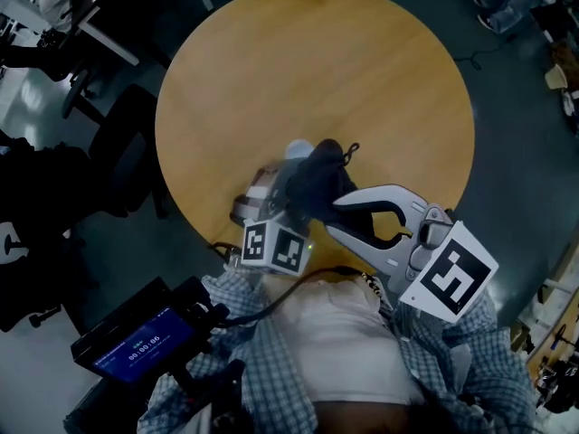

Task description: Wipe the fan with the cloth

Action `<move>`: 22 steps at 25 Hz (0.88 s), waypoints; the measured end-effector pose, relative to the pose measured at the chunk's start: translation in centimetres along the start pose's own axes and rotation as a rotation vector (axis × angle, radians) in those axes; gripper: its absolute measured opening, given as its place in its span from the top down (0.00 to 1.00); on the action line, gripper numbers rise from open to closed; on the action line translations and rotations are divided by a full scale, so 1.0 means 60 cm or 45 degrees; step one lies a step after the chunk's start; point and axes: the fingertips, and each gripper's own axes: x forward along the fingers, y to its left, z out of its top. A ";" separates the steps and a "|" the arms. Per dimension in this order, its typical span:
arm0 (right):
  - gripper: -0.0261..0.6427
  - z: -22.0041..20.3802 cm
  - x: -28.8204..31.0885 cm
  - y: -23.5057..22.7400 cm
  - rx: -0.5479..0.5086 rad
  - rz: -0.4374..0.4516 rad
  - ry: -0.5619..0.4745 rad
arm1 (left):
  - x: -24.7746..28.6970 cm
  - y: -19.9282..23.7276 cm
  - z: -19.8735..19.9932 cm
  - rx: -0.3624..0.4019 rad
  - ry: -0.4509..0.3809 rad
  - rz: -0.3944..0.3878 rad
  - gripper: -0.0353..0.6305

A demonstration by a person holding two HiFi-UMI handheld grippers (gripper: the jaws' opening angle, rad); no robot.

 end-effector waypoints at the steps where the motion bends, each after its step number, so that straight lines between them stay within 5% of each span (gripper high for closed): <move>1: 0.87 0.003 0.003 0.005 -0.105 0.059 0.058 | 0.001 -0.003 0.004 0.033 0.001 -0.014 0.74; 5: 0.87 0.020 0.018 -0.024 -0.241 0.189 0.118 | 0.009 -0.007 0.020 0.142 -0.009 -0.040 0.74; 10: 0.87 0.005 0.047 -0.036 -0.007 0.229 0.124 | -0.022 -0.035 0.023 0.219 -0.011 -0.044 0.74; 13: 0.87 -0.024 0.068 -0.060 0.019 0.201 0.182 | -0.037 -0.044 0.015 0.239 -0.011 -0.046 0.74; 18: 0.87 -0.062 0.084 -0.083 0.112 0.083 0.243 | -0.045 -0.054 0.009 0.224 -0.003 -0.052 0.74; 22: 0.87 -0.001 0.067 -0.047 -0.029 0.013 0.084 | -0.041 -0.040 0.004 0.095 -0.028 -0.009 0.74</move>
